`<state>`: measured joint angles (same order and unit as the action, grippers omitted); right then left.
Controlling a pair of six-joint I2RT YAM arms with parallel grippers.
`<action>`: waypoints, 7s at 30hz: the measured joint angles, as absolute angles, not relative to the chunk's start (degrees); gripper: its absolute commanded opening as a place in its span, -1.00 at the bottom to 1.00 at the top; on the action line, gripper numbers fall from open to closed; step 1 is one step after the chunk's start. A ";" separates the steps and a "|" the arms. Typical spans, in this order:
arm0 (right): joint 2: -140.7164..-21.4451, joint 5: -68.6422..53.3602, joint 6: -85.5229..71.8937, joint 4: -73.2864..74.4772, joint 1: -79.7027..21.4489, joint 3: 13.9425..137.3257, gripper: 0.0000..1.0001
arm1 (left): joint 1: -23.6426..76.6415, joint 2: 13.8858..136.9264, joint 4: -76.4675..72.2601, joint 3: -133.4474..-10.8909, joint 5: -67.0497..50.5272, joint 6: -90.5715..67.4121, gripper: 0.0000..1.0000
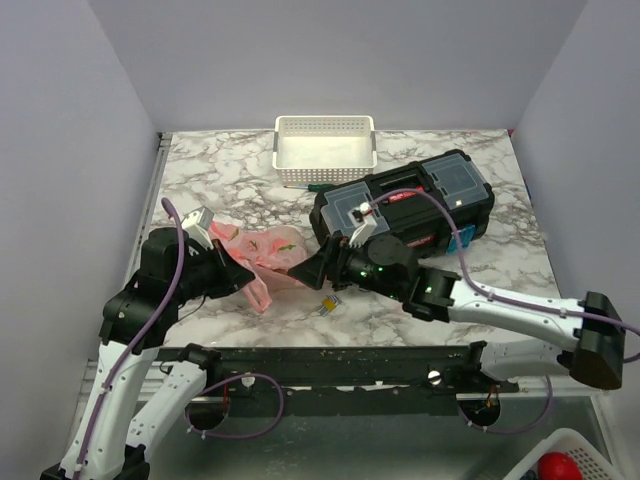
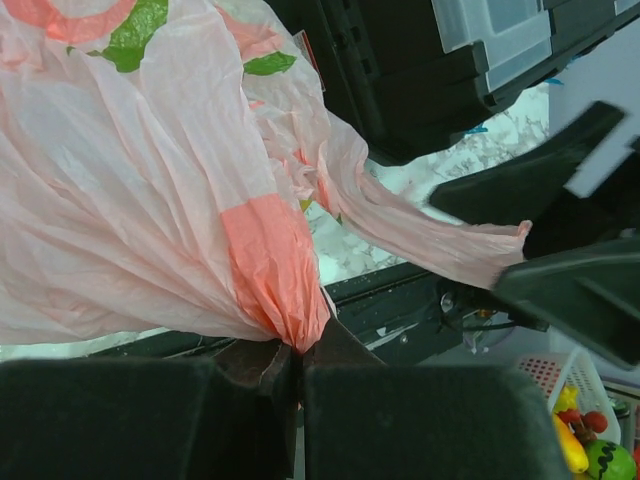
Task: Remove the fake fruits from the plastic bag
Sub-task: Adjust the plastic bag at the center of the board.
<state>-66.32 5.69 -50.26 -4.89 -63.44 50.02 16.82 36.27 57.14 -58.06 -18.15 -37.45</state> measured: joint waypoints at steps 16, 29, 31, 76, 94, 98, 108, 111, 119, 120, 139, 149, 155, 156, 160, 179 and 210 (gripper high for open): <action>-79.55 10.66 -38.70 0.47 -64.64 57.69 -0.85 | 16.60 37.98 58.00 -57.95 -14.13 -32.18 -1.00; -79.02 21.76 -24.14 9.21 -64.51 71.24 -0.99 | 16.56 44.53 57.95 -71.90 4.54 -26.87 -1.00; -79.57 26.13 -21.78 9.52 -64.51 76.93 -0.99 | 16.56 47.24 58.74 -77.56 8.27 -26.35 -1.00; -95.26 19.03 -19.97 29.04 -47.94 111.18 1.00 | 16.56 31.88 44.38 -42.57 -37.15 -40.29 -1.00; -77.52 9.65 -53.28 2.59 -56.80 62.98 0.62 | 16.56 32.18 43.79 -42.26 -37.17 -39.68 -1.00; -81.56 10.50 -59.29 2.28 -59.48 63.68 0.49 | 16.56 32.32 43.68 -41.65 -37.17 -39.68 -1.00; -83.29 15.07 -67.05 -0.40 -61.82 61.49 0.32 | 16.56 31.75 43.48 -41.36 -37.15 -39.68 -1.00; -83.29 16.45 -68.12 -0.51 -61.82 61.08 0.32 | 16.56 31.40 43.70 -41.52 -37.15 -39.64 -1.00; -84.60 19.84 -69.04 -1.43 -61.82 60.36 -0.12 | 16.56 30.41 45.19 -41.71 -37.10 -38.81 -1.00; -85.27 20.03 -69.17 -1.87 -61.82 60.38 -0.14 | 16.56 30.41 45.36 -41.71 -37.10 -38.81 -1.00; -95.48 19.25 -67.53 -4.05 -61.84 64.71 -0.99 | 16.56 28.91 46.98 -43.48 -36.56 -37.04 -0.02; -94.70 13.93 -57.12 -9.02 -61.93 61.58 -0.99 | 16.56 25.91 51.22 -59.53 -24.16 -31.53 0.62; -92.49 11.35 -53.84 -12.99 -61.93 58.98 -0.99 | 16.58 31.27 46.37 -58.63 -21.78 -30.85 0.51; -91.96 11.03 -53.65 -13.58 -61.93 58.39 -0.99 | 16.58 33.80 46.28 -58.54 -21.17 -30.55 0.53; -90.48 10.17 -53.45 -15.40 -61.93 56.97 -0.99 | 18.15 43.53 46.17 -58.59 -16.10 -28.86 0.69; -89.49 8.19 -52.82 -17.93 -61.93 55.02 -0.99 | 26.37 67.57 45.30 -65.76 -2.81 -22.55 0.53; -88.75 9.74 -47.83 -13.15 -61.93 56.49 -0.99 | 20.51 73.38 44.34 -69.76 3.09 -19.29 -1.00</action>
<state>-88.75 9.74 -47.83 -13.15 -61.93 56.49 20.51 73.38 44.34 -69.76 3.09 -19.29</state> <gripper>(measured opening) 0.007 0.034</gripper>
